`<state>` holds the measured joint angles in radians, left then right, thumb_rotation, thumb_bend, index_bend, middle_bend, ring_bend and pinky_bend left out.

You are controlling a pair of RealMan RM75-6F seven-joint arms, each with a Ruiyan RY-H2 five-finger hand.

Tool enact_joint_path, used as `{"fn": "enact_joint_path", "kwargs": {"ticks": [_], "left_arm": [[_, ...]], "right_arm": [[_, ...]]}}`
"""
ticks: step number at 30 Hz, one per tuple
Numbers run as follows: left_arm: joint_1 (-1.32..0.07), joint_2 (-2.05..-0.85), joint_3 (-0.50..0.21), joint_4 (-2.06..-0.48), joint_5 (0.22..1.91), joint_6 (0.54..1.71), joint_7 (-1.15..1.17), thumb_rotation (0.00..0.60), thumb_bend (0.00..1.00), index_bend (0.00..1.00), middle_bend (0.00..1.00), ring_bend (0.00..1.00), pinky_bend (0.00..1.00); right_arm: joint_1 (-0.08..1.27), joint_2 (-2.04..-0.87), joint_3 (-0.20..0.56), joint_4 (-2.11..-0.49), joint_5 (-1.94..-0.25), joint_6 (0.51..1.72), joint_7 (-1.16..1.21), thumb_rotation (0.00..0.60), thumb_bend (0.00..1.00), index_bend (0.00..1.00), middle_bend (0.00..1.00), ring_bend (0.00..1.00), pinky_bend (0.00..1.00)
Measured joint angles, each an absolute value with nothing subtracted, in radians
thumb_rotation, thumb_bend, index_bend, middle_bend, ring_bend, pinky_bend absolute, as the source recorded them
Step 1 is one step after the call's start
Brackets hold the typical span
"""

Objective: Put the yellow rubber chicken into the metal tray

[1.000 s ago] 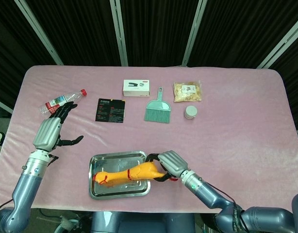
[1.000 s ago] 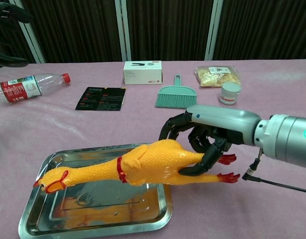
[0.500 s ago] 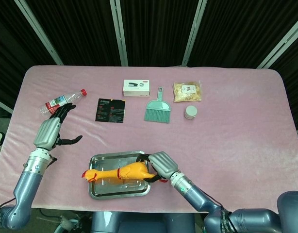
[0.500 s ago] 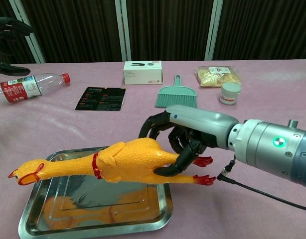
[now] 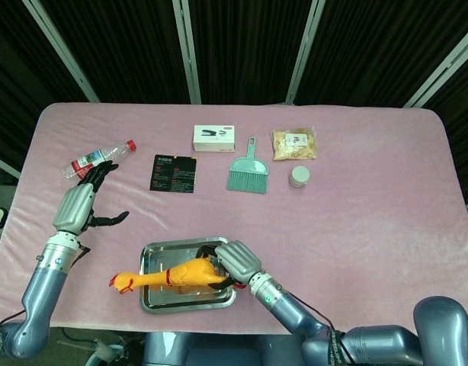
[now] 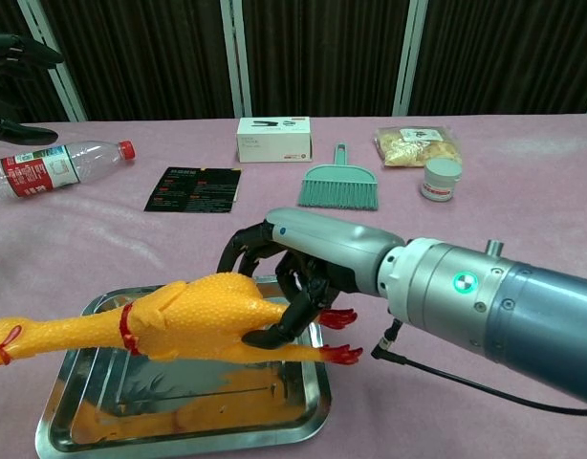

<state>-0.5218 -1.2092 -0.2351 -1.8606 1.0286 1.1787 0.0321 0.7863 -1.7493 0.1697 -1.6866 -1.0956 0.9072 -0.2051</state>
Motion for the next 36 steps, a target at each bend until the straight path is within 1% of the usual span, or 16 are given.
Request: {"fn": "enact_joint_path", "kwargs": {"ticks": [2, 4, 6, 9, 11, 12, 14, 15, 17, 20, 28, 30, 31, 33, 34, 36], "left_arm": [[-0.520, -1.208, -0.236, -1.859, 1.027, 1.179, 0.030, 0.600, 0.17, 0.12, 0.04, 0.04, 0.17], [-0.518, -1.206, -0.237, -1.859, 1.025, 1.178, 0.029, 0.600, 0.17, 0.12, 0.04, 0.03, 0.16], [-0.516, -1.204, -0.237, -1.859, 1.025, 1.177, 0.029, 0.600, 0.17, 0.12, 0.03, 0.02, 0.14], [-0.514, -1.200, -0.236, -1.858, 1.024, 1.174, 0.029, 0.600, 0.17, 0.11, 0.03, 0.02, 0.14], [-0.514, -1.199, -0.238, -1.858, 1.023, 1.174, 0.029, 0.600, 0.17, 0.11, 0.02, 0.02, 0.14], [-0.514, -1.198, -0.239, -1.859, 1.023, 1.174, 0.029, 0.600, 0.17, 0.11, 0.02, 0.02, 0.14], [-0.514, -1.199, -0.242, -1.859, 1.023, 1.174, 0.028, 0.600, 0.17, 0.11, 0.02, 0.01, 0.14], [-0.514, -1.199, -0.242, -1.860, 1.024, 1.175, 0.028, 0.600, 0.17, 0.11, 0.02, 0.01, 0.14], [-0.514, -1.200, -0.243, -1.861, 1.025, 1.175, 0.029, 0.600, 0.17, 0.10, 0.01, 0.01, 0.14], [-0.514, -1.200, -0.245, -1.861, 1.026, 1.176, 0.030, 0.600, 0.17, 0.10, 0.01, 0.00, 0.14], [-0.513, -1.199, -0.253, -1.867, 1.025, 1.183, 0.035, 0.600, 0.17, 0.10, 0.01, 0.00, 0.14], [-0.513, -1.196, -0.257, -1.868, 1.025, 1.185, 0.035, 0.600, 0.17, 0.10, 0.02, 0.00, 0.14], [-0.512, -1.194, -0.258, -1.868, 1.024, 1.187, 0.037, 0.600, 0.17, 0.10, 0.02, 0.00, 0.14], [-0.511, -1.191, -0.259, -1.867, 1.024, 1.192, 0.043, 0.600, 0.17, 0.10, 0.02, 0.00, 0.14], [-0.510, -1.189, -0.259, -1.866, 1.024, 1.194, 0.049, 0.600, 0.17, 0.11, 0.03, 0.00, 0.14], [-0.508, -1.184, -0.256, -1.864, 1.026, 1.200, 0.065, 0.600, 0.17, 0.12, 0.04, 0.00, 0.14]], "right_arm": [[0.792, -1.767, 0.173, -1.671, -1.089, 0.906, -0.210, 0.600, 0.47, 0.98, 0.77, 0.68, 0.72], [0.796, -1.781, 0.176, -1.656, -1.083, 0.905, -0.214, 0.600, 0.47, 0.88, 0.73, 0.63, 0.67], [0.801, -1.794, 0.176, -1.638, -1.078, 0.903, -0.223, 0.600, 0.47, 0.67, 0.59, 0.49, 0.55], [0.807, -1.801, 0.166, -1.623, -1.074, 0.892, -0.238, 0.600, 0.47, 0.41, 0.42, 0.31, 0.38], [0.812, -1.795, 0.156, -1.622, -1.072, 0.875, -0.248, 0.600, 0.40, 0.24, 0.29, 0.17, 0.24], [0.815, -1.789, 0.152, -1.622, -1.072, 0.867, -0.252, 0.600, 0.36, 0.19, 0.25, 0.14, 0.21], [0.820, -1.774, 0.144, -1.628, -1.071, 0.852, -0.261, 0.600, 0.22, 0.05, 0.16, 0.06, 0.11], [0.822, -1.767, 0.142, -1.633, -1.071, 0.847, -0.264, 0.600, 0.16, 0.02, 0.13, 0.03, 0.08], [0.826, -1.752, 0.139, -1.645, -1.071, 0.841, -0.272, 0.600, 0.09, 0.00, 0.09, 0.01, 0.05], [0.828, -1.735, 0.139, -1.662, -1.073, 0.842, -0.280, 0.600, 0.03, 0.00, 0.04, 0.00, 0.02], [0.819, -1.670, 0.154, -1.723, -1.072, 0.868, -0.287, 0.600, 0.01, 0.00, 0.03, 0.00, 0.02], [0.815, -1.646, 0.158, -1.738, -1.074, 0.877, -0.286, 0.600, 0.01, 0.00, 0.05, 0.00, 0.04], [0.812, -1.634, 0.160, -1.746, -1.077, 0.882, -0.285, 0.600, 0.02, 0.02, 0.07, 0.02, 0.08], [0.801, -1.599, 0.166, -1.762, -1.086, 0.898, -0.276, 0.600, 0.09, 0.09, 0.14, 0.06, 0.16], [0.794, -1.580, 0.169, -1.770, -1.092, 0.909, -0.269, 0.600, 0.15, 0.15, 0.18, 0.10, 0.21], [0.774, -1.531, 0.178, -1.784, -1.110, 0.934, -0.242, 0.600, 0.23, 0.23, 0.23, 0.14, 0.25]]}}
